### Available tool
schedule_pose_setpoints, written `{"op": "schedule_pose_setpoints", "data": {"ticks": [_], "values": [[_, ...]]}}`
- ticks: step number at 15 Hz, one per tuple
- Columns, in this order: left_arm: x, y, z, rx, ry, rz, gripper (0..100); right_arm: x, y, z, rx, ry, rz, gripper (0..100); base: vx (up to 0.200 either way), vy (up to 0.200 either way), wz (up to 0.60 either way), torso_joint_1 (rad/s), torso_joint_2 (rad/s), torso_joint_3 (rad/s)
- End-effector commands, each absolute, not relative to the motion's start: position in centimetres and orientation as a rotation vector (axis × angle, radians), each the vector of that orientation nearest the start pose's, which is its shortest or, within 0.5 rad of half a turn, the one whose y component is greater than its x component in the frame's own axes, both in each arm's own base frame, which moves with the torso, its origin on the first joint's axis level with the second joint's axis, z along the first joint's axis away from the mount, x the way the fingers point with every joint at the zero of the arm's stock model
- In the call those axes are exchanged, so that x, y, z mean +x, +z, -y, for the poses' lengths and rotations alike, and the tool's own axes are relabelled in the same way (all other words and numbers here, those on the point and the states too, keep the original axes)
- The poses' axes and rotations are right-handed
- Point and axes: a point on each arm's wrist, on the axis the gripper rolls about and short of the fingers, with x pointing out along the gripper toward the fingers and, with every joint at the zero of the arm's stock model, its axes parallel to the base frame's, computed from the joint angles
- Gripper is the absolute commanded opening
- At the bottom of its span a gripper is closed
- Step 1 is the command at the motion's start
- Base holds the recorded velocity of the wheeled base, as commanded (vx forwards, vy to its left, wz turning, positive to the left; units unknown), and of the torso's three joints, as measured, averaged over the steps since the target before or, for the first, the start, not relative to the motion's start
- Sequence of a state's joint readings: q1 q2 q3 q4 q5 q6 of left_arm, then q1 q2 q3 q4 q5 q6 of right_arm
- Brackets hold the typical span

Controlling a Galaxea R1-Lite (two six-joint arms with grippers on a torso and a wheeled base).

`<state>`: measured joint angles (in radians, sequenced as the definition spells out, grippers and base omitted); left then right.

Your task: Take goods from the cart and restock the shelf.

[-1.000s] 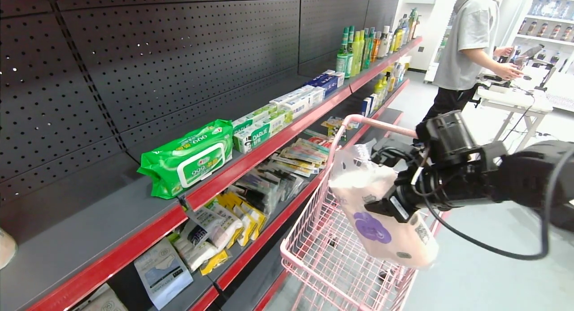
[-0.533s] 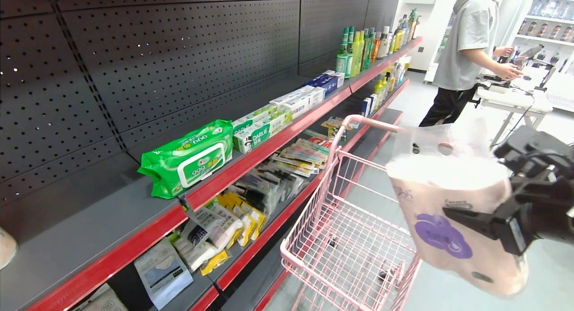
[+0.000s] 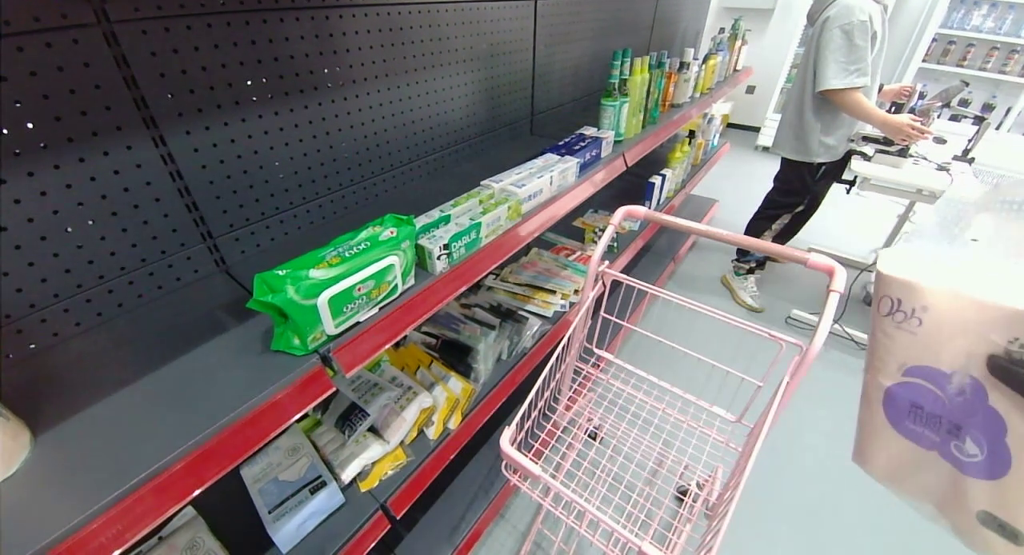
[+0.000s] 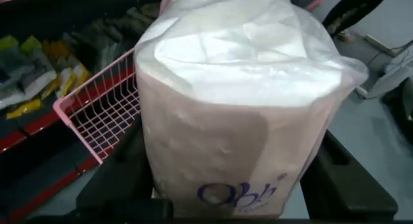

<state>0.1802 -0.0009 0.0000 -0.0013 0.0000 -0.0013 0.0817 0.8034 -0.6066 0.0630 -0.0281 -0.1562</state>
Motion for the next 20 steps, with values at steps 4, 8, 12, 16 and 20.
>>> {"op": "schedule_pose_setpoints", "data": {"ticks": [4,8,12,16,20], "values": [[-2.2,7.6,0.4,-0.001,0.181,0.002,100,6.3,21.3,-0.3,-0.190,0.054,-0.290,0,0.000,0.000,0.00,0.000,0.00,0.000],[-2.2,7.6,0.4,-0.001,0.181,0.002,100,5.7,20.3,-0.2,-0.189,0.035,-0.304,0,0.000,0.000,0.00,0.000,0.00,0.000],[-2.2,7.6,0.4,-0.001,0.181,0.002,100,5.5,20.3,-0.1,-0.189,0.036,-0.297,0,0.000,0.000,0.00,0.057,-0.12,-0.068],[-2.2,7.6,0.4,-0.001,0.181,0.002,100,5.7,20.2,-0.2,-0.190,0.039,-0.308,0,0.000,0.000,0.00,0.158,-0.36,-0.203],[-2.2,7.6,0.4,-0.001,0.181,0.002,100,5.9,20.2,-0.2,-0.191,0.040,-0.316,0,0.000,0.000,0.00,0.161,-0.34,-0.193]]}}
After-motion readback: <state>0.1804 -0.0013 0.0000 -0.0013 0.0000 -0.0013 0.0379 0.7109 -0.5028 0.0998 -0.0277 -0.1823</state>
